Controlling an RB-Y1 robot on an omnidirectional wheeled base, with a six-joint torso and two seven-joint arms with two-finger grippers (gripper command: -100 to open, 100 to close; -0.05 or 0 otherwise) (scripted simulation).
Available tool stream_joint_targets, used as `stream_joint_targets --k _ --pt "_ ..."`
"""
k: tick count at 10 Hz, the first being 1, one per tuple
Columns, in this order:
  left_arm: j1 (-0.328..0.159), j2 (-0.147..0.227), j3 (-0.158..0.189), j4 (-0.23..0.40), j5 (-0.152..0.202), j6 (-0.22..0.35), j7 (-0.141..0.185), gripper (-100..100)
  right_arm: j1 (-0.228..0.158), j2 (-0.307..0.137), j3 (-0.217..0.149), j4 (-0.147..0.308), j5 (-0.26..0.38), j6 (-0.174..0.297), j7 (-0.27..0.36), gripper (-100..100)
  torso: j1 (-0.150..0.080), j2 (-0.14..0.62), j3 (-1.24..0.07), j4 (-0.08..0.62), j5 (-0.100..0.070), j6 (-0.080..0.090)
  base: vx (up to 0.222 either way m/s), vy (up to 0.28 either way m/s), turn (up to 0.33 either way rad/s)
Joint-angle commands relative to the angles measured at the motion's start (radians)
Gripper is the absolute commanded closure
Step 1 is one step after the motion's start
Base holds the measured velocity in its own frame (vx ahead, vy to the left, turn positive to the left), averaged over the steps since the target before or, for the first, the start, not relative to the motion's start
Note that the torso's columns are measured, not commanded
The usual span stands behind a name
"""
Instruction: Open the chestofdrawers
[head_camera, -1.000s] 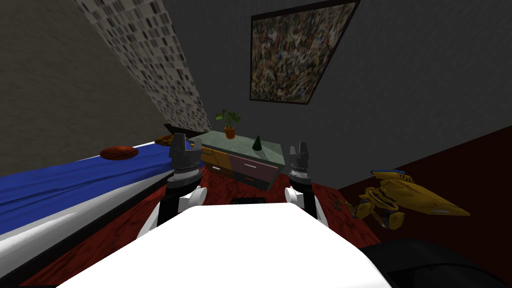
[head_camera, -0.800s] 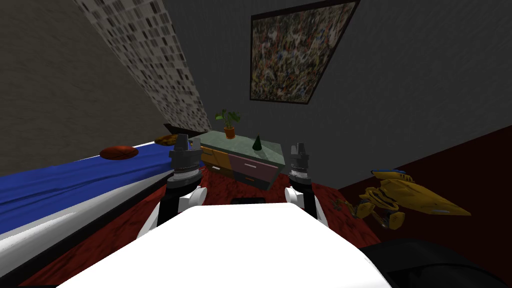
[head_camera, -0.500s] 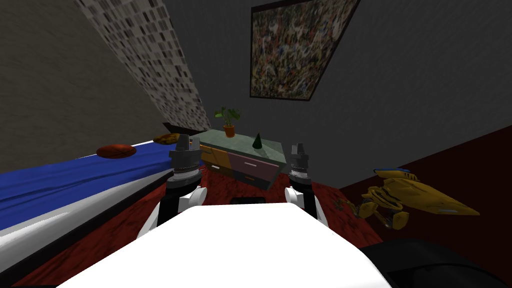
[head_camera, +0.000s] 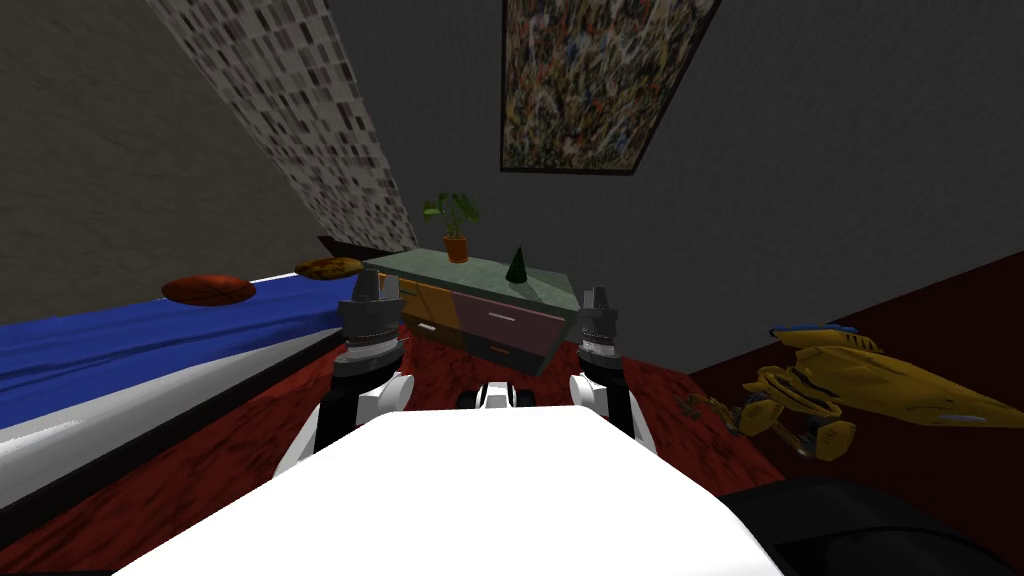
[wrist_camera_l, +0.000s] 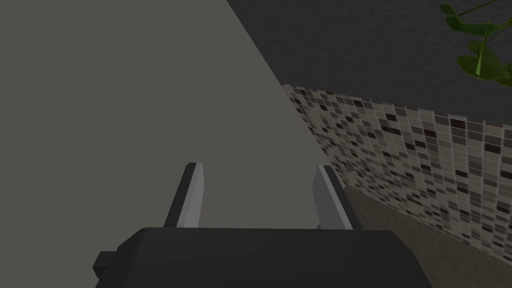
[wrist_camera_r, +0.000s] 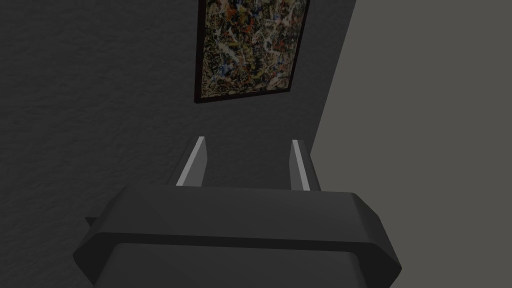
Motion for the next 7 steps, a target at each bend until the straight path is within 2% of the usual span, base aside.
stream_joint_targets --k 1,2,7 --pt "-0.01 0.057 -0.007 0.045 -0.009 -0.003 -0.008 -100 0.0 0.0 0.0 0.0 0.0 0.0 0.0 0 0.0 0.033 -0.069 0.033 0.0 0.0 0.015 -0.009 -0.037" --pt "-0.017 0.078 -0.012 0.08 -0.015 -0.005 -0.014 -100 0.0 0.0 0.0 0.0 0.0 0.0 0.0 0 0.0 0.042 -0.089 0.043 0.0 0.0 0.023 -0.015 -0.051" --pt "-0.041 0.106 -0.029 0.196 -0.037 -0.013 -0.034 -100 0.0 0.0 0.0 0.001 0.0 0.0 0.0 0 0.0 0.047 -0.093 0.047 0.0 0.0 0.024 -0.011 -0.033"
